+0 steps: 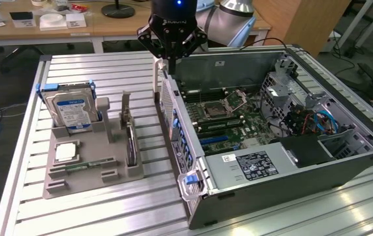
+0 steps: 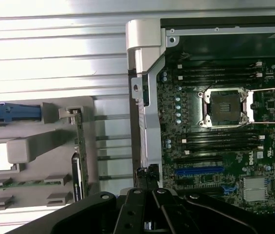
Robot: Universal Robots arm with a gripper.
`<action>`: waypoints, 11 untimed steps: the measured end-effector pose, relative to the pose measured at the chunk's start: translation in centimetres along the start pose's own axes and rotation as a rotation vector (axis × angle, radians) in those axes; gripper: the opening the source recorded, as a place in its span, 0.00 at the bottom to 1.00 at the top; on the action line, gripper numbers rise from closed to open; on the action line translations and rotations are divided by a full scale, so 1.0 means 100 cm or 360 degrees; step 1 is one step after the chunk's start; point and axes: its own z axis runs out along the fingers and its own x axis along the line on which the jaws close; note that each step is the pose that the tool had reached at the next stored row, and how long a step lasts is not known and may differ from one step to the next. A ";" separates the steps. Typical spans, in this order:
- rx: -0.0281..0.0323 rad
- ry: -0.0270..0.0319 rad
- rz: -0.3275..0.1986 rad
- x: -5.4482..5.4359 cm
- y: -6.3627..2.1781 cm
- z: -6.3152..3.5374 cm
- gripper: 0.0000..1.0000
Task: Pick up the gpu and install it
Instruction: 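Reach for the gpu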
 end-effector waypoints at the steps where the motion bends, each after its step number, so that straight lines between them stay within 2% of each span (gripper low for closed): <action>1: -0.00002 -0.00002 0.0000 0.001 -0.0001 0.0001 0.11; 11: 0.00000 -0.00001 0.0000 0.006 -0.0005 -0.0001 0.11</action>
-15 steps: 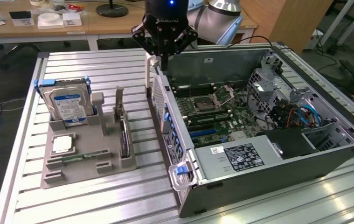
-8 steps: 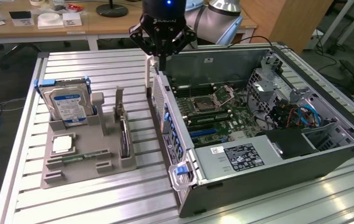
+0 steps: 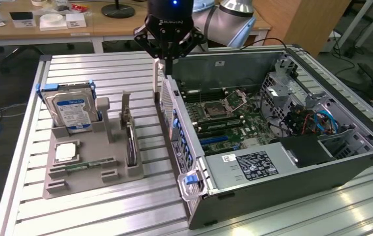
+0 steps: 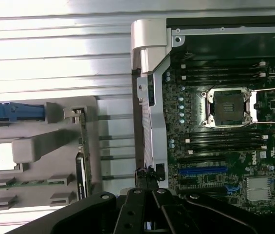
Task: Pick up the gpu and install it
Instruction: 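Reach for the gpu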
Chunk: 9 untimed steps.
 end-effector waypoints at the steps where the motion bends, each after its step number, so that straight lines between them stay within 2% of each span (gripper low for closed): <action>1: 0.00000 0.00000 0.0000 0.001 0.0000 0.0000 0.11; 9: 0.00000 0.00000 0.0000 0.005 -0.0003 -0.0001 0.11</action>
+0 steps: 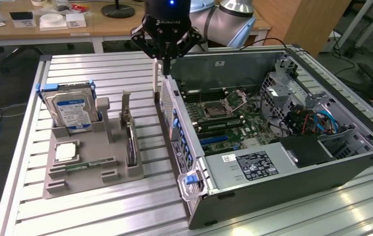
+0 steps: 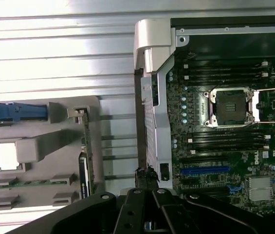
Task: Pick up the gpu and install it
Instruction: 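Reach for the gpu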
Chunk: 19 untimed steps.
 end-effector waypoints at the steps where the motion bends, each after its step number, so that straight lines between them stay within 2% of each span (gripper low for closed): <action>1: 0.00000 0.00000 0.0000 0.000 -0.0001 0.0000 0.11; 19: 0.00001 0.00001 0.0000 0.011 -0.0008 -0.0003 0.11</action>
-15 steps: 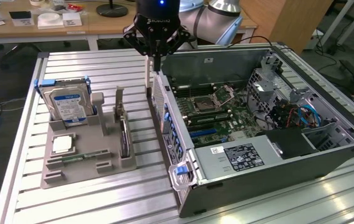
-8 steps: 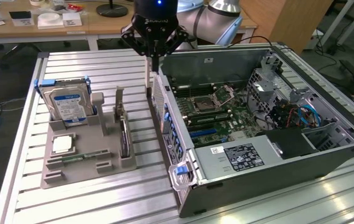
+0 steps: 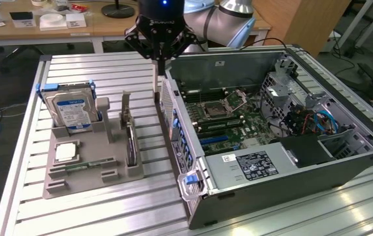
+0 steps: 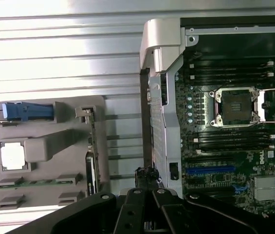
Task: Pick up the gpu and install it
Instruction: 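Reach for the gpu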
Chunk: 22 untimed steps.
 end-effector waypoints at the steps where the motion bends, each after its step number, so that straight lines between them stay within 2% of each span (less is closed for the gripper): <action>1: 0.00000 0.00000 0.0000 0.001 0.0000 0.0000 0.11; 22: 0.00000 0.00000 0.0000 0.011 -0.0009 -0.0002 0.11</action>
